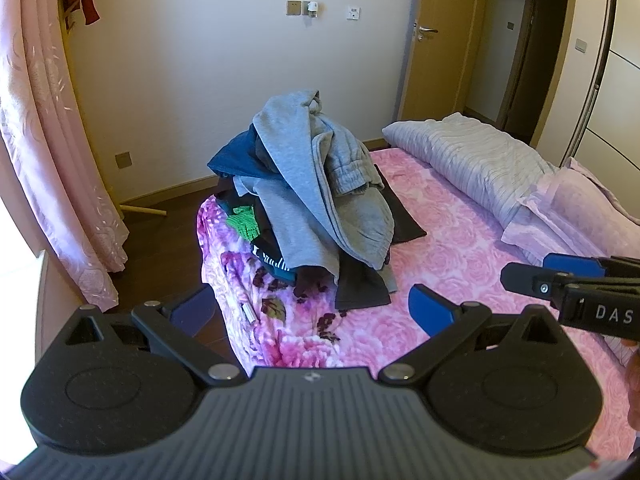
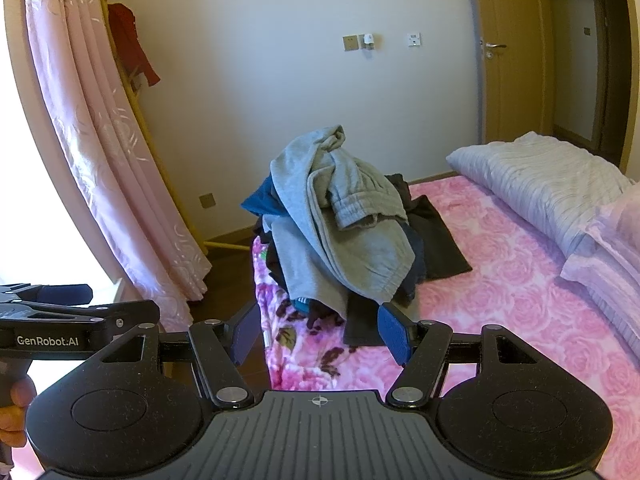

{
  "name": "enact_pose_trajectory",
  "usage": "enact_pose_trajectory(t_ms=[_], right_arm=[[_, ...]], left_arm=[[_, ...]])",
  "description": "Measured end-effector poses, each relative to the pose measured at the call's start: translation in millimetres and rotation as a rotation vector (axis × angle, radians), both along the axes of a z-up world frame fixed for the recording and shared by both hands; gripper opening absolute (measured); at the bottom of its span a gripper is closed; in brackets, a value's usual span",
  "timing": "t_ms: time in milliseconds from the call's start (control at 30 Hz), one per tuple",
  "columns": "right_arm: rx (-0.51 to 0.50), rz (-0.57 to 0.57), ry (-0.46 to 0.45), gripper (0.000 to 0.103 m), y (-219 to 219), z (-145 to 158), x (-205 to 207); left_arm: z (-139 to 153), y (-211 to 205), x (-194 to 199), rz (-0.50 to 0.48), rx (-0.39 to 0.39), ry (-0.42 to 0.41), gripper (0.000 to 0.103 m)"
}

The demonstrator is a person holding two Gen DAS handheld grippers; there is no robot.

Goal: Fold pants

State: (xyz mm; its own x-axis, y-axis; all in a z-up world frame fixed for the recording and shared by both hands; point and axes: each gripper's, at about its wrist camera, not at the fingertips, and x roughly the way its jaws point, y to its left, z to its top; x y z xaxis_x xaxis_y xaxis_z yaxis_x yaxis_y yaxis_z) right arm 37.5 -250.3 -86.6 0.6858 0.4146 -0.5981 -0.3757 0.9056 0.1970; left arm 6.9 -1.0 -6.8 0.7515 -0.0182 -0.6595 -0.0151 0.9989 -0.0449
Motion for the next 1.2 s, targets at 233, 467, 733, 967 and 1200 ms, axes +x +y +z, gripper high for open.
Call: enact_pose_trajectory(t_ms=[233,467,733,967,1200], right_arm=[[0.002,-0.005,0.005,0.062,-5,-1,2],[0.001,-0.009,0.010,0.062,-5,-1,3],[0.001,-0.010,0.010,0.062,-6,-1,4],[0.000,-0.011,0.014,0.062,-7,-2,7],[0.001,-0.011,0.020,0.062,-7,-4,10]], left_arm=[[-1,-3,1,-0.001,0.001,0.002,0.102],[-4,-6,2,-0.002,0.004,0.004,0.102],[-4,-7,2,-0.002,0.004,0.002,0.102],[-3,-5,7,-0.003,0.004,0.005,0.102],[-3,-5,7,-0.001,0.004,0.006,0.102]])
